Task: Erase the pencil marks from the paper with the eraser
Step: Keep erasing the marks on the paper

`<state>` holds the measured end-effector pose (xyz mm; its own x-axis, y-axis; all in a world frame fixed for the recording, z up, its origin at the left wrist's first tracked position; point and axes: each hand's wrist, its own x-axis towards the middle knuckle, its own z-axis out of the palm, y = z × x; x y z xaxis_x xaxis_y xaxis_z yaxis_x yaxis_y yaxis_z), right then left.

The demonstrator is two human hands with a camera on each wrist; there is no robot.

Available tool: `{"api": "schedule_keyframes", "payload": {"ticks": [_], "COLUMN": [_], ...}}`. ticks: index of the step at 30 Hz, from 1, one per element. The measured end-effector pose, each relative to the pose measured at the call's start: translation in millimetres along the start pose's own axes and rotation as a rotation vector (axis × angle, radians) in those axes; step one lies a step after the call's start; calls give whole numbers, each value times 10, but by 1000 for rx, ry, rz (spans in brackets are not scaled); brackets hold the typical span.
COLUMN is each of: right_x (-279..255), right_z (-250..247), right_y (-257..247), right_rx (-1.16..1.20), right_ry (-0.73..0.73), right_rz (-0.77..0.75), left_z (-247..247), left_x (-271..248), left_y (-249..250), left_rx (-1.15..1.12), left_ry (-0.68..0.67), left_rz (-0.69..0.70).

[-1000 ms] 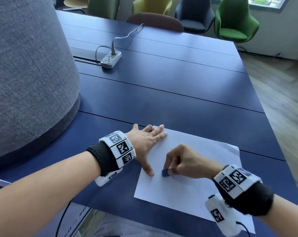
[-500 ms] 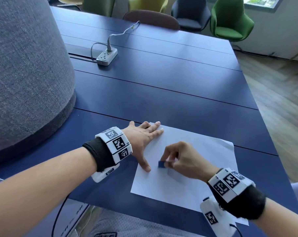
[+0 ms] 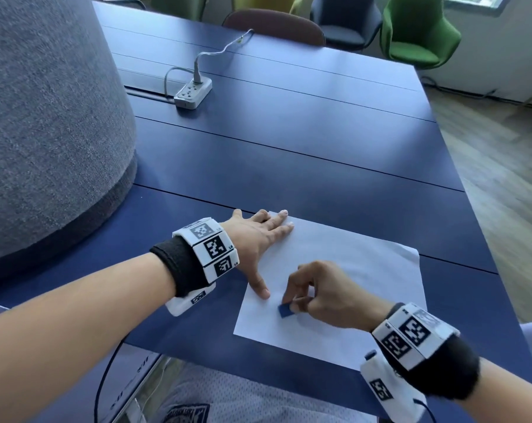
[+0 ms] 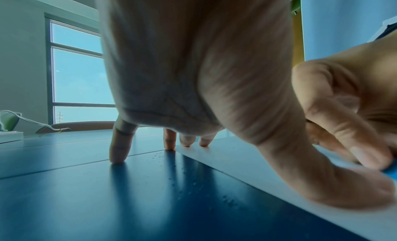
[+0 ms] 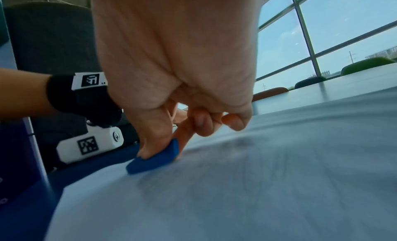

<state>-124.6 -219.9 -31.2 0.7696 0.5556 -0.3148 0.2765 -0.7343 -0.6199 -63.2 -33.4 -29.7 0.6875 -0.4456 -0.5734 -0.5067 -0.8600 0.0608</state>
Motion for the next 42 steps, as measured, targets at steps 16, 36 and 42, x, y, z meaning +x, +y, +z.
{"api": "schedule_keyframes", "payload": {"ticks": [16, 36, 42], "right_x": [23, 579, 381], "right_z": [-10, -394, -348], "right_y": [-49, 200, 123], "right_rx": [49, 220, 139], "right_ry": [-33, 371, -5], "right_rz": [13, 241, 194], "left_z": [-3, 16, 30], "left_x": [-6, -28, -8], "left_y": [-17, -43, -51], "left_rx": [1, -59, -40], "left_ry": [2, 47, 37], "left_rz": [9, 27, 28]}}
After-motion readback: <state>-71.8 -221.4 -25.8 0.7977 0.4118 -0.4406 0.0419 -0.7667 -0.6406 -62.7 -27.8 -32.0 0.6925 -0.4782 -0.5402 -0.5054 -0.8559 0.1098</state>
